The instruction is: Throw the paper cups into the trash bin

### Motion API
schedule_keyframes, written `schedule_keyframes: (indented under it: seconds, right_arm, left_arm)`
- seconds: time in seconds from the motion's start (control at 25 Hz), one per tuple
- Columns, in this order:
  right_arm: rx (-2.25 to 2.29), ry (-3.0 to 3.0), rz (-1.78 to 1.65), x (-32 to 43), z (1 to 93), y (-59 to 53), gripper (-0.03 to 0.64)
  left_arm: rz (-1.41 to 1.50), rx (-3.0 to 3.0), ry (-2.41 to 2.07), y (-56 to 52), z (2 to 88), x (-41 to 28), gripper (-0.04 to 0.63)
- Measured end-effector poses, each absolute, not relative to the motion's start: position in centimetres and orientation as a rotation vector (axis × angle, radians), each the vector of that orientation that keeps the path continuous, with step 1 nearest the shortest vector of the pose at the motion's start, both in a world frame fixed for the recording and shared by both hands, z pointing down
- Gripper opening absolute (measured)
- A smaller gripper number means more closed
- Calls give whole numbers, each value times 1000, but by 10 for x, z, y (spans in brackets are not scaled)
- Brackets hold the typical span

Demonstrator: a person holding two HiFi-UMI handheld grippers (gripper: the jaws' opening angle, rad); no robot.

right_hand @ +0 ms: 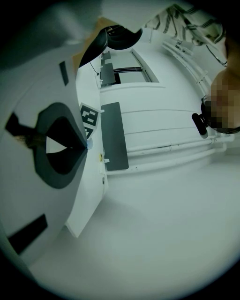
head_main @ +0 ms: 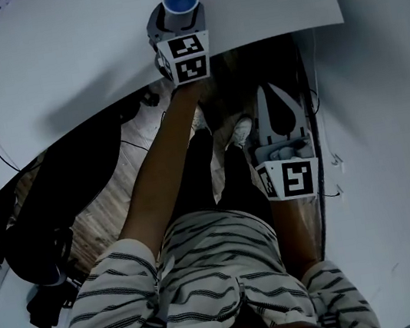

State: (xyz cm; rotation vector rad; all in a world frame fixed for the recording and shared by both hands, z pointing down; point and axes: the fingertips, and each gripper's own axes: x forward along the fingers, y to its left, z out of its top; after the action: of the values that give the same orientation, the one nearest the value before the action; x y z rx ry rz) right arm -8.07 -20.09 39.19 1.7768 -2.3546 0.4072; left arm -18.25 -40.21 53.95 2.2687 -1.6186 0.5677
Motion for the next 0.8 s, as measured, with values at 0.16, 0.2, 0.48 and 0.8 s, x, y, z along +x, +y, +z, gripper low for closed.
schedule_keyframes:
  seconds: [0.16, 0.2, 0.48, 0.8]
  right_arm:
    - [1784, -2344, 410, -81, 394, -198, 10]
    - [1786, -2340, 410, -81, 394, -197, 10]
    - [1808, -2323, 416, -78, 396, -191, 10]
    - [1836, -2319, 424, -73, 389, -184, 10]
  left_arm:
    - [550, 2289, -1618, -405, 540, -180, 313]
    - [549, 2295, -1624, -406, 539, -180, 311]
    - [524, 2325, -1641, -404, 527, -180, 308]
    - [489, 2352, -1625, -398, 510, -172, 305]
